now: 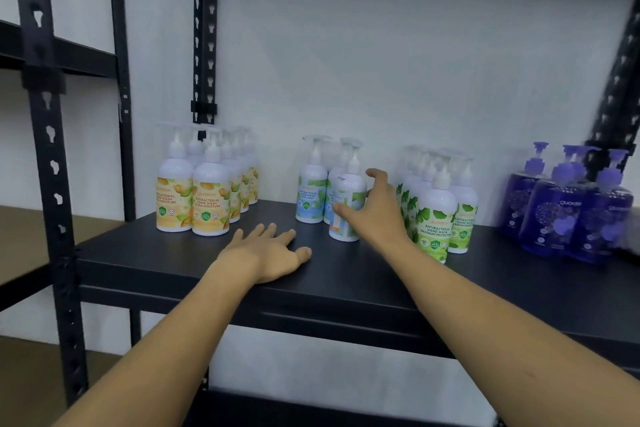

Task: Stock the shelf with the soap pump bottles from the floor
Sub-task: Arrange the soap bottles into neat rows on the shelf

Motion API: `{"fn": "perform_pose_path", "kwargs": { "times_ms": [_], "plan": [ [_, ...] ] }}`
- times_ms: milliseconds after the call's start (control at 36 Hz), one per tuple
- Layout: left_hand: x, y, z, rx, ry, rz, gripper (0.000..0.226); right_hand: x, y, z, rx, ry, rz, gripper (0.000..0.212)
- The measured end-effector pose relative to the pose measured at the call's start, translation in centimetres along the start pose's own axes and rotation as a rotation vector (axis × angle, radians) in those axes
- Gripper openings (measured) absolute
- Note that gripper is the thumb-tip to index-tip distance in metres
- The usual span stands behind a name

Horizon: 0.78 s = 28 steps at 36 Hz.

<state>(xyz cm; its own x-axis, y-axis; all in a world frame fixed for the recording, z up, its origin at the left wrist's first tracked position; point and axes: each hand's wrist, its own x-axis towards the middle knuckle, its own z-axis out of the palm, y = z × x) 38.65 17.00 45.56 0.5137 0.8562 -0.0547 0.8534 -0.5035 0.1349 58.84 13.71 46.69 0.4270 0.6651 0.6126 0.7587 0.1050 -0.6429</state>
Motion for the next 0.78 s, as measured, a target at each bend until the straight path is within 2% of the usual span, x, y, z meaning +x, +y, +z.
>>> {"fn": "perform_pose_path", "kwargs": {
  "times_ms": [56,139,222,389,583,778],
  "plan": [
    [-0.1,0.1,-0.1,-0.001,0.001,0.000,0.069,-0.1,0.1,0.0,0.094,-0.080,-0.004,0.090],
    [-0.2,0.2,-0.2,-0.003,0.004,0.001,0.069,-0.5,0.3,-0.2,0.097,-0.164,-0.018,0.087],
    [-0.3,0.2,-0.1,-0.004,0.009,-0.002,0.069,-0.5,0.6,-0.4,0.112,-0.142,-0.038,0.081],
    [-0.3,0.2,-0.1,0.001,0.013,-0.003,0.069,-0.4,1.2,-0.3,0.122,-0.109,-0.050,0.085],
    [-0.6,0.3,-0.2,-0.007,0.018,0.000,0.068,-0.5,1.6,-1.1,0.204,-0.261,-0.052,0.086],
    [-0.4,0.2,-0.2,-0.004,0.023,-0.002,0.068,-0.5,1.4,-1.5,0.147,-0.163,-0.069,0.082]
  ]
}}
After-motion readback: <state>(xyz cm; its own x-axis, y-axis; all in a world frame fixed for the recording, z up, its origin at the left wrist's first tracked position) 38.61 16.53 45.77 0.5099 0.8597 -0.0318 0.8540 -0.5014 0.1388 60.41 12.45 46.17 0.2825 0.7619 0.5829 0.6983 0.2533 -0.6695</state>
